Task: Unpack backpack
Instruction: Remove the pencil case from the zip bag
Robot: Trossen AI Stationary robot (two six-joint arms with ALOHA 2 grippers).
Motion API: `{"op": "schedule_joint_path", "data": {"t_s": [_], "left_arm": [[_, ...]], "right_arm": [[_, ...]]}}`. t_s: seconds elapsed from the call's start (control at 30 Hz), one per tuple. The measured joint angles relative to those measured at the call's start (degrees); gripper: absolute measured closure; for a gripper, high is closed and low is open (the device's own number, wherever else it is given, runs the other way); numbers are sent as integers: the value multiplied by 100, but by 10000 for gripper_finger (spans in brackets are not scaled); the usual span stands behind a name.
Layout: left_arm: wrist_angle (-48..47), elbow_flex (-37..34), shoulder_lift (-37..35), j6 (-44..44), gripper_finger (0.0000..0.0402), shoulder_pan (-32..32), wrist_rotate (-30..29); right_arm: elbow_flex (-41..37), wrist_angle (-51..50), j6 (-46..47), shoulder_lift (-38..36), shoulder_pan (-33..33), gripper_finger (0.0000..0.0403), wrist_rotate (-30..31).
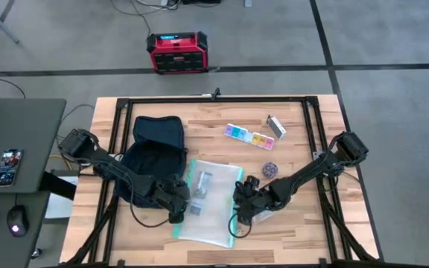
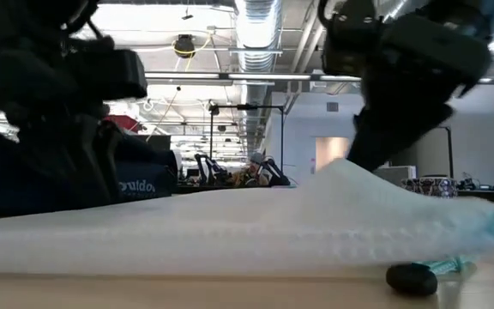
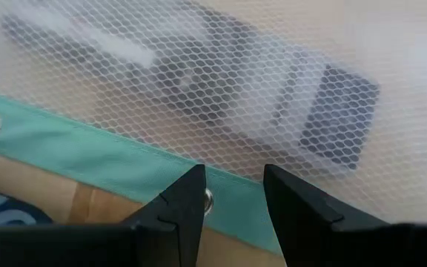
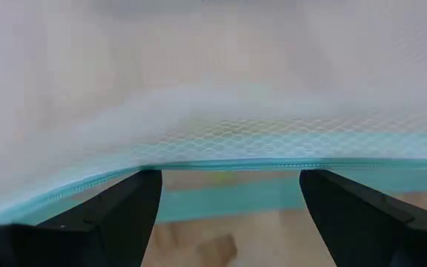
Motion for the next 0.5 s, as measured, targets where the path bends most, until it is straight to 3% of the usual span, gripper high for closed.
{"op": "schedule_joint_path", "data": {"t_s": [0.13,0.37,0.5], "left_arm": [[452,-196,-10,84,277,106,168],[481,-199,-13,158,277,123,250],[486,-199,-13,312,277,123,263]], "right_arm": [[-35,189,-116,0,-131,91,-5],[-39,-328,-29,25,-9,91,-103],[-46,-59,-210,351,-17,91,-112]]}}
